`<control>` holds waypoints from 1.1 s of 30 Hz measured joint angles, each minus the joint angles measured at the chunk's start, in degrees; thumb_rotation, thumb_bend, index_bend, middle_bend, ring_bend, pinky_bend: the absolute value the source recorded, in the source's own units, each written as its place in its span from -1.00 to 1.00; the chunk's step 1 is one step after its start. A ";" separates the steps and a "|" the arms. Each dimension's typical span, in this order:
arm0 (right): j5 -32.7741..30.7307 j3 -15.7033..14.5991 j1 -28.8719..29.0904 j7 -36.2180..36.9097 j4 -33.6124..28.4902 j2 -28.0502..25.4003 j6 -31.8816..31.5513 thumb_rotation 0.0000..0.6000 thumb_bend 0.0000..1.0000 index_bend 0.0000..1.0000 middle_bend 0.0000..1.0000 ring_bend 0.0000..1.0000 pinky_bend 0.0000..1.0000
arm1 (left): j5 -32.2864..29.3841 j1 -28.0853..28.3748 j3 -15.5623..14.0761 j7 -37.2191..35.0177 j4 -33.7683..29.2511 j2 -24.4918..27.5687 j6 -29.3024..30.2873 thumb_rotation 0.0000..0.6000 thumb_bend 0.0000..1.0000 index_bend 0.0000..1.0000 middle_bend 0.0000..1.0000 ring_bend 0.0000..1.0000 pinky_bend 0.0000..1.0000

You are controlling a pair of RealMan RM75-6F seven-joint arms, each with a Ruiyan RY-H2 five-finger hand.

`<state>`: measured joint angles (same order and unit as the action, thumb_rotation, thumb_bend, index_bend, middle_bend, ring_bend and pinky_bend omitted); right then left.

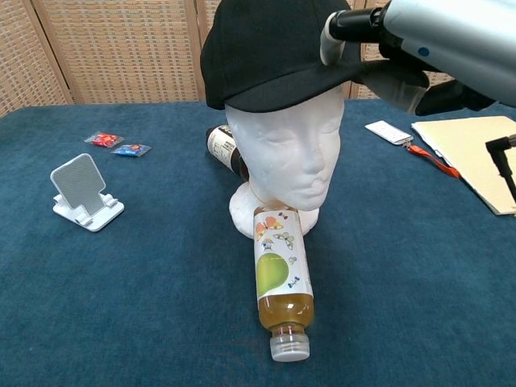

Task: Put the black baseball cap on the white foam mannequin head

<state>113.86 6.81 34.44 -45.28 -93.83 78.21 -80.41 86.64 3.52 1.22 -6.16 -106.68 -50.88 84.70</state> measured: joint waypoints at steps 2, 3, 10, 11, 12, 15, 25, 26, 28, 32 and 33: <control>-0.52 0.41 0.13 -0.41 -0.11 0.39 0.60 1.00 0.58 0.43 1.00 1.00 1.00 | 0.09 0.03 -0.04 -0.12 -0.02 0.04 -0.07 1.00 -1.00 -1.00 -1.00 -1.00 -1.00; -0.78 0.67 0.21 -0.65 -0.15 0.58 0.91 1.00 0.58 0.43 1.00 1.00 1.00 | 0.13 0.04 -0.05 -0.21 -0.03 0.07 -0.07 1.00 -1.00 -1.00 -1.00 -1.00 -1.00; -3.90 2.28 0.25 -1.15 -0.77 1.57 2.33 1.00 0.57 0.43 1.00 1.00 1.00 | 0.04 -0.02 -0.05 -0.93 0.04 0.31 -0.02 1.00 -1.00 -1.00 -1.00 -1.00 -1.00; -4.40 2.38 0.17 -1.12 -0.88 1.62 2.50 1.00 0.57 0.43 1.00 1.00 1.00 | 0.06 -0.02 -0.07 -0.96 0.04 0.32 -0.04 1.00 -1.00 -1.00 -1.00 -1.00 -1.00; -4.88 2.46 0.07 -1.08 -0.98 1.68 2.65 1.00 0.57 0.43 1.00 1.00 1.00 | 0.09 -0.01 -0.08 -0.95 0.05 0.33 -0.06 1.00 -1.00 -1.00 -1.00 -1.00 -1.00; -5.76 2.57 -0.37 -0.90 -1.19 1.86 2.86 1.00 0.57 0.43 1.00 1.00 1.00 | 0.11 -0.02 -0.08 -0.95 -0.01 0.35 -0.03 1.00 -1.00 -1.00 -1.00 -1.00 -1.00; -1.76 1.63 -0.59 -1.31 0.47 2.29 1.35 1.00 0.55 0.43 1.00 1.00 1.00 | 0.27 0.00 -0.15 -0.48 -0.18 0.22 -0.01 1.00 -1.00 -1.00 -1.00 -1.00 -1.00; -0.80 1.63 -0.42 -1.61 1.09 2.29 1.10 1.00 0.55 0.43 1.00 1.00 1.00 | 0.22 0.00 -0.15 -0.49 -0.16 0.20 -0.01 1.00 -1.00 -1.00 -1.00 -1.00 -1.00; 1.82 1.56 -0.04 -2.15 2.97 2.33 0.50 1.00 0.55 0.42 1.00 1.00 1.00 | 0.16 0.02 -0.14 -0.51 -0.14 0.20 -0.08 1.00 -1.00 -1.00 -1.00 -1.00 -1.00; 3.32 1.51 -0.01 -1.94 4.75 2.76 -0.05 1.00 0.49 0.37 1.00 1.00 1.00 | 0.31 -0.02 -0.16 -0.48 -0.14 0.22 0.07 1.00 -1.00 -1.00 -1.00 -1.00 -1.00; 2.83 1.56 -0.05 -1.85 4.68 2.90 -0.14 1.00 0.47 0.34 1.00 1.00 1.00 | 0.32 -0.03 -0.15 -0.52 -0.12 0.23 0.10 1.00 -1.00 -1.00 -1.00 -1.00 -1.00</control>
<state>116.69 8.37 34.39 -47.12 -89.15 81.11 -80.55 86.95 3.49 1.06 -6.68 -106.80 -50.65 84.80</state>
